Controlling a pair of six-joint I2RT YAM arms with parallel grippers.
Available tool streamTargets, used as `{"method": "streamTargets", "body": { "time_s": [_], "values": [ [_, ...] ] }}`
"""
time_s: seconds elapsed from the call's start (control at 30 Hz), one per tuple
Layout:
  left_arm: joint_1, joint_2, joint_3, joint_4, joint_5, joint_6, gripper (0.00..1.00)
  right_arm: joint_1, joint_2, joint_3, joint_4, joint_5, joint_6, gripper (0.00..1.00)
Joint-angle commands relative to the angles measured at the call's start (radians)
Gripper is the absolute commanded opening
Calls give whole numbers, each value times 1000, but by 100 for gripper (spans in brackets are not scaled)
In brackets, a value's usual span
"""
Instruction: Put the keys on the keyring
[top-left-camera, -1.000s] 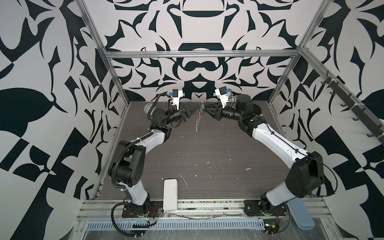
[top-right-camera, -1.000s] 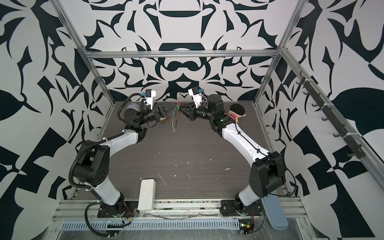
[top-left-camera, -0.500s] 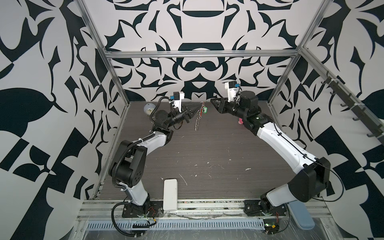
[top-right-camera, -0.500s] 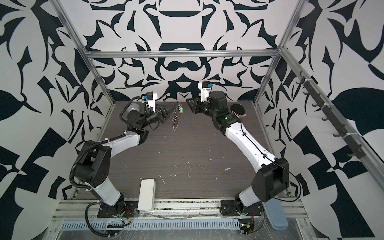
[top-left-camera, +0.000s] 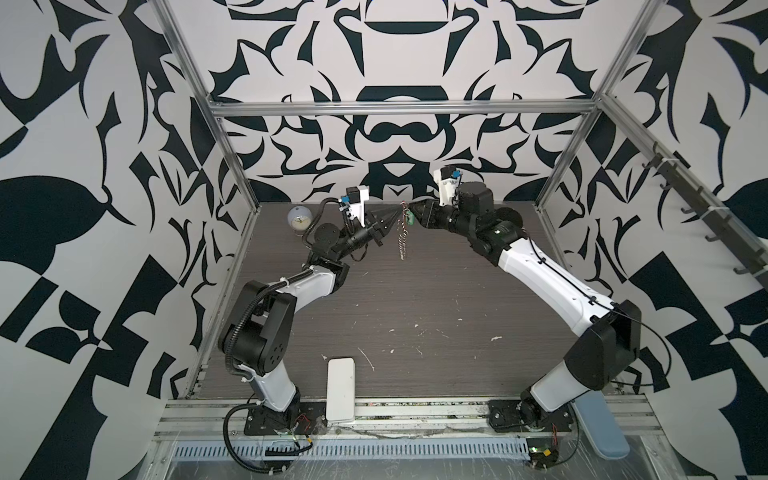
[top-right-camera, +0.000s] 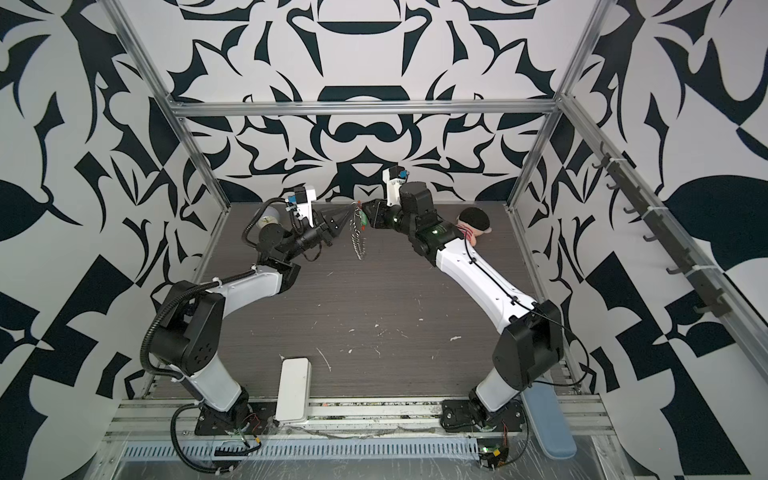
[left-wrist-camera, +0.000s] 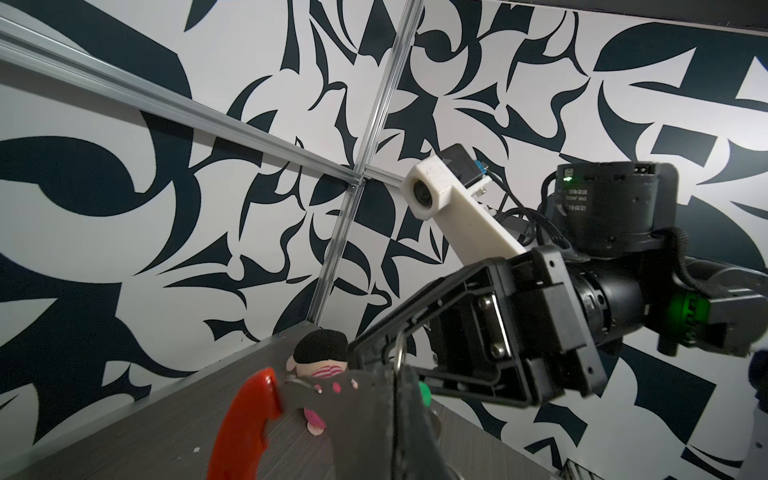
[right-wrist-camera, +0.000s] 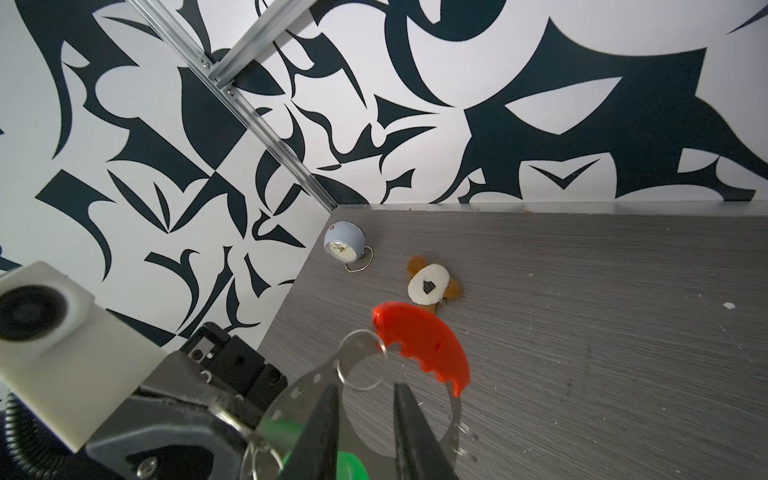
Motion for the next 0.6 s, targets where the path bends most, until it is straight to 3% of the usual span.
{"method": "streamTargets", "body": {
  "time_s": [0.0, 0.57],
  "values": [
    [-2, -27, -5, 65, -20, 16, 0, 7, -22, 56, 23, 24, 0, 27],
    [-17, -31, -22, 78, -100, 45, 0, 63, 3, 59, 18, 39, 20, 28]
  ]
}}
